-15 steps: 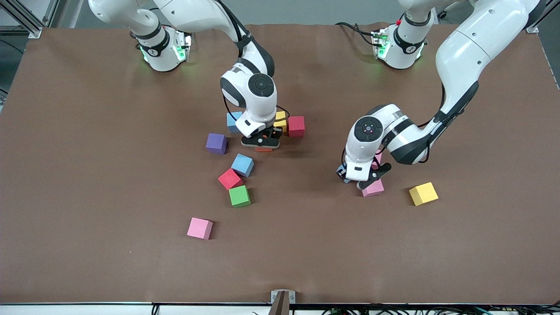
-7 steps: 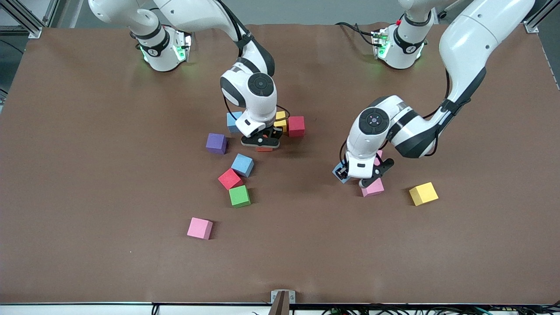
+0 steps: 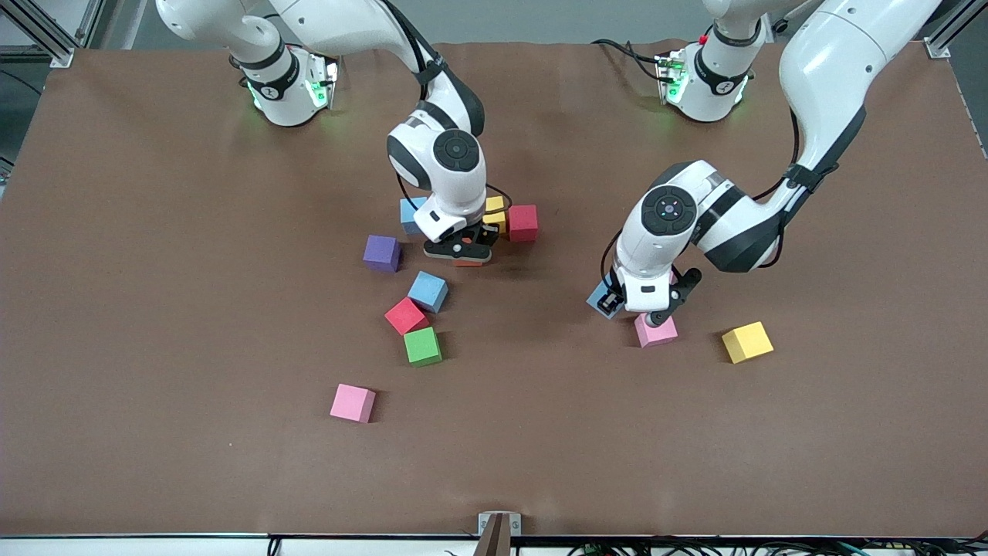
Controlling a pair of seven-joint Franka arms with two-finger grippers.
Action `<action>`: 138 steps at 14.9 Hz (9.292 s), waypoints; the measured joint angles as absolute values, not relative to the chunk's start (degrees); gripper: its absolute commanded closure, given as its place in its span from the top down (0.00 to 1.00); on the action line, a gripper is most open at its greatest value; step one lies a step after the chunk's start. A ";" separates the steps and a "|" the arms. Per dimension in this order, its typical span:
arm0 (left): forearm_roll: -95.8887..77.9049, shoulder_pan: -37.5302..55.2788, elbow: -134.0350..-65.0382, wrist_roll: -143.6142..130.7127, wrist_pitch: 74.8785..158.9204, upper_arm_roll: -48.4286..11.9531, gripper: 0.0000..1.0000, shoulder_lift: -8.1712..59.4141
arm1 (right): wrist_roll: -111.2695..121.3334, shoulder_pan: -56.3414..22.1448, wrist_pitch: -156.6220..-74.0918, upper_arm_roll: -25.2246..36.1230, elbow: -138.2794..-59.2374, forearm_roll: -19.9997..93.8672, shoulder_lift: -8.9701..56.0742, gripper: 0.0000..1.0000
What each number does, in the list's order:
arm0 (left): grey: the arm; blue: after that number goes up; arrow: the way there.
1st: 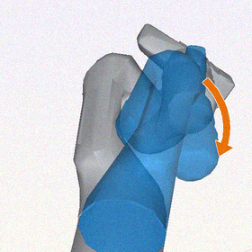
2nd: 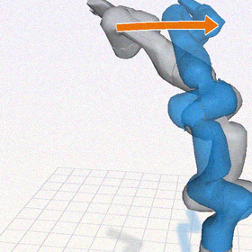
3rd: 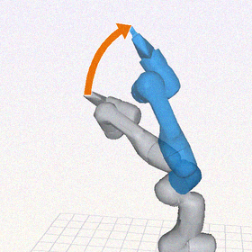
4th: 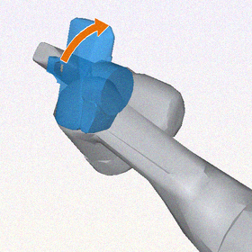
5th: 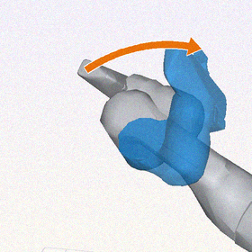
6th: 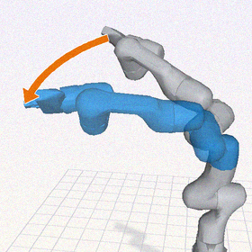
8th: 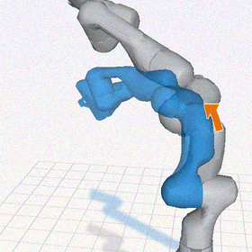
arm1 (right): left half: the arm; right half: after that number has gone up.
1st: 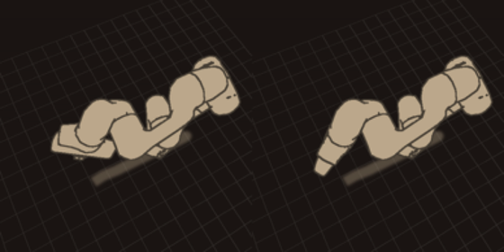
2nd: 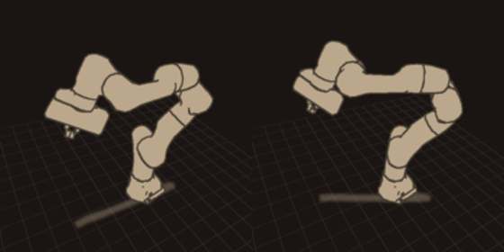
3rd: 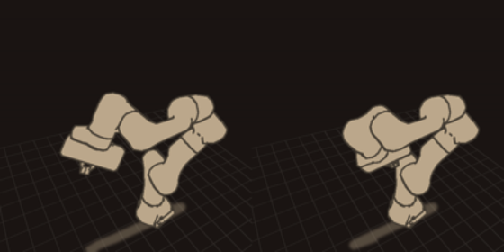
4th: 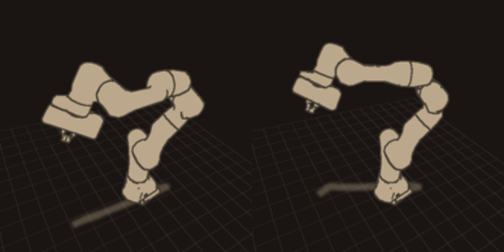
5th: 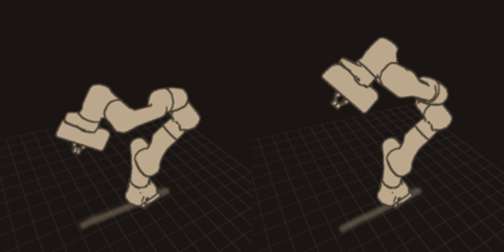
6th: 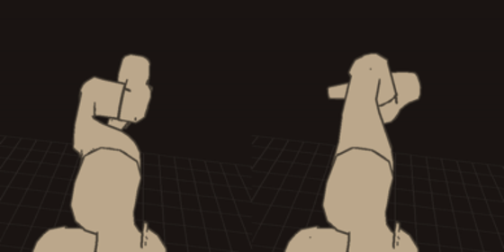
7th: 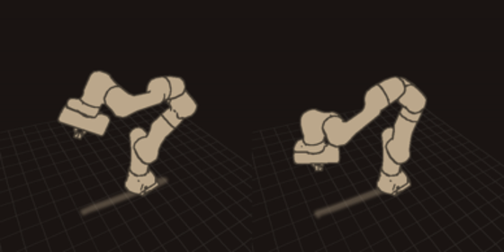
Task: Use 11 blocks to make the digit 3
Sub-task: 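Lift the blue cube with the left gripper while the right holds orange, then place the orange cube by the row while the left gripper carries blue, then grasp the second blue cube beside the red cube with the right gripper, then carry the blue cube to the orange cube with the right gripper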
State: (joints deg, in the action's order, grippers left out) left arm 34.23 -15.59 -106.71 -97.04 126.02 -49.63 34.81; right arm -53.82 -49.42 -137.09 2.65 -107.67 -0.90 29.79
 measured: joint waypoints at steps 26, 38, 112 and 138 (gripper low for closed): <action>33.05 -21.12 -102.23 -93.74 118.96 -53.19 0.19 32.07 | -53.82 -49.47 -139.79 2.57 -110.72 0.10 28.66 0.50; 23.87 -10.15 -91.37 -66.06 113.40 -37.99 0.18 27.29 | -53.82 -49.49 -139.79 2.57 -110.73 0.16 28.66 0.53; 8.53 -4.13 -88.71 -31.42 109.11 -14.07 0.21 19.50 | -55.17 -37.18 -139.24 2.76 -104.02 4.78 33.63 0.93; 8.53 -3.26 -89.21 -71.36 108.63 -14.10 0.20 22.38 | -38.39 -39.75 -138.04 -0.77 -100.99 1.97 33.50 0.34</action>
State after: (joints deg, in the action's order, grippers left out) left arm 8.53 -3.26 -89.21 -71.36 108.63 -14.10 22.38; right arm -38.39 -39.75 -138.04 -0.77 -100.99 1.97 33.50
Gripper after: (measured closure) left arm 0.454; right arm 0.423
